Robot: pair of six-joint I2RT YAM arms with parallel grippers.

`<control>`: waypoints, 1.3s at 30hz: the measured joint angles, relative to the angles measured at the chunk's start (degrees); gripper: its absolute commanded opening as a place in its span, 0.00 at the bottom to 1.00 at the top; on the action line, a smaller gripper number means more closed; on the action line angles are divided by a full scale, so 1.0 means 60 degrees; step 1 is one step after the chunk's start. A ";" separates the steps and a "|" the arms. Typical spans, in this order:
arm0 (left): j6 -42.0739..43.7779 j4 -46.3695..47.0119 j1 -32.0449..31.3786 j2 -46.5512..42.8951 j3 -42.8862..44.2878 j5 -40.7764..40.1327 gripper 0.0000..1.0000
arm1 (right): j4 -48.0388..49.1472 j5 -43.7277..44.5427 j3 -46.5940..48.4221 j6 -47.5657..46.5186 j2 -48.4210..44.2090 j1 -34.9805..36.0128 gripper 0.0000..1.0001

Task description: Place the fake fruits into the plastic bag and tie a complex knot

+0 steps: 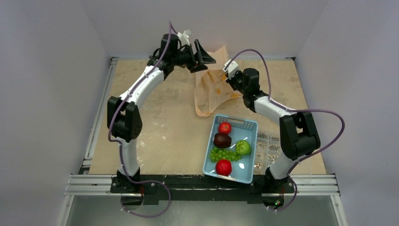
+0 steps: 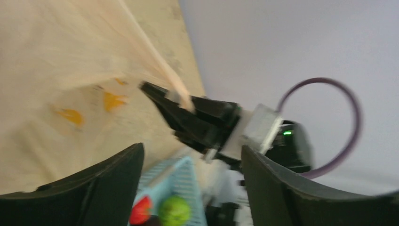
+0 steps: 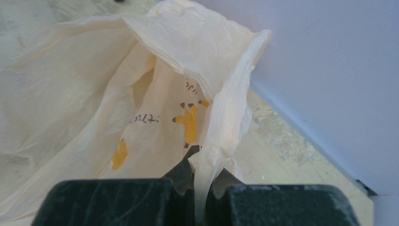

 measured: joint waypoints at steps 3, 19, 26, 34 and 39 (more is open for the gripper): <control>0.2878 -0.1002 0.0248 -0.0120 0.0313 -0.0885 0.86 | -0.1089 -0.0503 0.0488 0.0510 -0.0280 -0.0102 0.00; 1.1544 -0.0379 -0.0925 -0.0423 -0.1778 -0.2947 0.94 | -0.4907 -0.0816 0.1789 0.3687 -0.1574 -0.0441 0.00; 1.4560 -0.2098 -0.0772 -0.2787 -0.3042 0.0415 0.91 | -0.6324 -0.0987 0.1738 0.5176 -0.2135 -0.1639 0.00; 1.8983 -0.5920 -0.2932 -0.3497 -0.2707 0.1235 0.85 | -0.7034 -0.1472 0.0929 0.7351 -0.3370 -0.1756 0.00; 2.0050 -0.6291 -0.4459 -0.2900 -0.3049 0.0259 0.78 | -0.7096 -0.2014 0.0725 0.8633 -0.3603 -0.2288 0.00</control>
